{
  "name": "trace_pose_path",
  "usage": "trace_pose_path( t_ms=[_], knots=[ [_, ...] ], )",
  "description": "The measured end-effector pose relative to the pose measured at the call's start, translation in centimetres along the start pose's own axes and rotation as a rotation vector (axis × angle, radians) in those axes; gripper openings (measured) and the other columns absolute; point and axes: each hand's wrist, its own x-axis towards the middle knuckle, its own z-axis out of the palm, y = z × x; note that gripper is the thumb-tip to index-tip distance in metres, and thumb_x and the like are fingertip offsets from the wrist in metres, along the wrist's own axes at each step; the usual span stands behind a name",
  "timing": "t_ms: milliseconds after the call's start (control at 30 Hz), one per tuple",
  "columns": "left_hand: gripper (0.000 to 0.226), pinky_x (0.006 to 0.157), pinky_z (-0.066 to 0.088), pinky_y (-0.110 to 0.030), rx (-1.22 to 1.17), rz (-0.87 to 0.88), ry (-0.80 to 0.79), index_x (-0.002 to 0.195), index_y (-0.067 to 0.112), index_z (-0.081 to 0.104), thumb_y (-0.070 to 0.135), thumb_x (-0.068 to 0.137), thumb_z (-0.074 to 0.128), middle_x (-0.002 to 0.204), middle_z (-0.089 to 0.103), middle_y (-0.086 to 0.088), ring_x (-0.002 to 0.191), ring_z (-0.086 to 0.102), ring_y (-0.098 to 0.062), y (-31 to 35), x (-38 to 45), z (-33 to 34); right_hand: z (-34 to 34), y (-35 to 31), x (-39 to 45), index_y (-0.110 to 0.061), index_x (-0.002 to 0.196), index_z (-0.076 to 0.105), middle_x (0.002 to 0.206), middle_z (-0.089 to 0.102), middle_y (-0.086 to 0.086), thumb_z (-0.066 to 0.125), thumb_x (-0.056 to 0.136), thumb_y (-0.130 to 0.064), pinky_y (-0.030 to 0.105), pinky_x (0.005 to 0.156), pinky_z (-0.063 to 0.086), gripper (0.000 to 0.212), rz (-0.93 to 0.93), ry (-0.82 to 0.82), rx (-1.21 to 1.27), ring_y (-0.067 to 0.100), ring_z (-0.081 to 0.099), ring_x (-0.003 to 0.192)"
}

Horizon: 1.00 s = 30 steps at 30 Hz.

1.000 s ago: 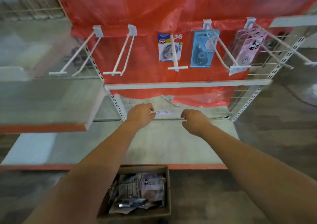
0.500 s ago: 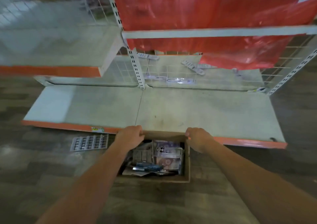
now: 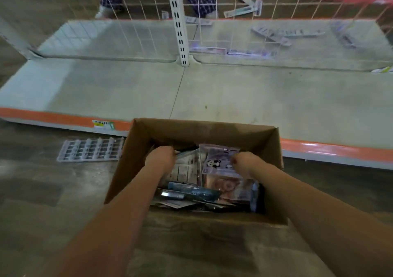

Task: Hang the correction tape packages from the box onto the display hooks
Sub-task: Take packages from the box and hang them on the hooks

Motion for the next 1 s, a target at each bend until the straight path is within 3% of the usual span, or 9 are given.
trace_pose_path(
  t_ms=[200,300,400,467,533,667,833,933,1000],
  knots=[
    [0.021,0.094,0.048,-0.038,0.030,0.003,-0.055,0.112,0.011,0.062,0.015,0.095,0.051,0.114,0.062,-0.009,0.105,0.058,-0.025,-1.2,6.4,3.3,2.8,1.6,6.2,-0.010,0.122,0.054,0.124,0.057,0.013,0.039,0.100,-0.018,0.034,0.087,0.045,0.027,0.014,0.074,0.041,0.028,0.056,0.109],
    [0.026,0.095,0.046,-0.035,0.081,0.033,-0.086,0.119,0.008,0.060,0.014,0.098,0.047,0.124,0.060,-0.011,0.113,0.056,-0.026,-0.9,8.5,4.7,3.5,2.1,7.4,-0.008,0.123,0.056,0.126,0.057,0.015,0.041,0.099,-0.021,0.035,0.093,0.045,0.031,0.035,0.118,0.072,0.030,0.055,0.114],
    [0.032,0.097,0.043,-0.034,-0.015,0.007,-0.192,0.126,0.007,0.055,0.017,0.100,0.040,0.130,0.056,-0.014,0.117,0.054,-0.026,-1.2,9.2,5.8,3.8,1.5,7.3,-0.004,0.139,0.042,0.142,0.044,0.016,0.032,0.102,-0.017,0.034,0.101,0.040,0.040,0.062,0.064,0.120,0.030,0.047,0.126],
    [0.040,0.104,0.039,-0.039,-0.111,0.000,-0.297,0.134,0.011,0.049,0.030,0.102,0.034,0.137,0.050,-0.014,0.122,0.049,-0.028,-1.8,9.3,6.2,3.6,1.2,6.9,-0.005,0.145,0.032,0.150,0.033,0.014,0.028,0.104,-0.018,0.033,0.105,0.036,0.042,0.060,0.033,0.173,0.029,0.041,0.132],
    [0.055,0.109,0.032,-0.044,-0.143,-0.020,-0.365,0.144,0.014,0.038,0.046,0.101,0.027,0.147,0.039,-0.013,0.131,0.041,-0.030,-2.5,9.1,6.3,3.3,1.2,6.7,-0.009,0.146,0.031,0.152,0.031,0.014,0.031,0.104,-0.030,0.034,0.108,0.033,0.047,0.041,0.005,0.165,0.030,0.037,0.134],
    [0.073,0.109,0.029,-0.040,-0.171,-0.044,-0.402,0.148,0.011,0.027,0.060,0.095,0.033,0.153,0.030,-0.012,0.137,0.033,-0.029,-2.5,8.8,6.2,3.3,1.9,7.1,-0.014,0.147,0.030,0.153,0.027,0.014,0.033,0.096,-0.058,0.045,0.113,0.027,0.068,0.051,-0.028,0.092,0.034,0.030,0.137],
    [0.082,0.114,0.025,-0.040,-0.118,-0.030,-0.425,0.150,0.012,0.022,0.064,0.091,0.040,0.157,0.022,-0.011,0.143,0.024,-0.029,-3.0,8.9,6.2,3.2,2.3,7.2,-0.011,0.141,0.036,0.145,0.035,0.015,0.054,0.082,-0.065,0.045,0.108,0.034,0.082,0.041,0.062,0.101,0.033,0.037,0.130],
    [0.083,0.115,0.020,-0.039,-0.085,-0.033,-0.416,0.152,0.016,0.016,0.066,0.090,0.038,0.160,0.012,-0.009,0.146,0.016,-0.028,-2.9,8.6,6.1,2.8,2.2,6.4,-0.010,0.132,0.042,0.136,0.047,0.010,0.071,0.077,-0.050,0.032,0.092,0.043,0.074,0.005,0.107,0.280,0.023,0.049,0.114],
    [0.080,0.116,0.017,-0.039,-0.072,-0.026,-0.419,0.153,0.017,0.017,0.065,0.091,0.036,0.160,0.010,-0.008,0.146,0.013,-0.028,-2.7,8.4,6.1,2.5,2.1,5.8,-0.009,0.127,0.043,0.130,0.051,0.008,0.075,0.077,-0.043,0.027,0.080,0.041,0.068,0.002,0.084,0.322,0.019,0.051,0.102]
  ],
)
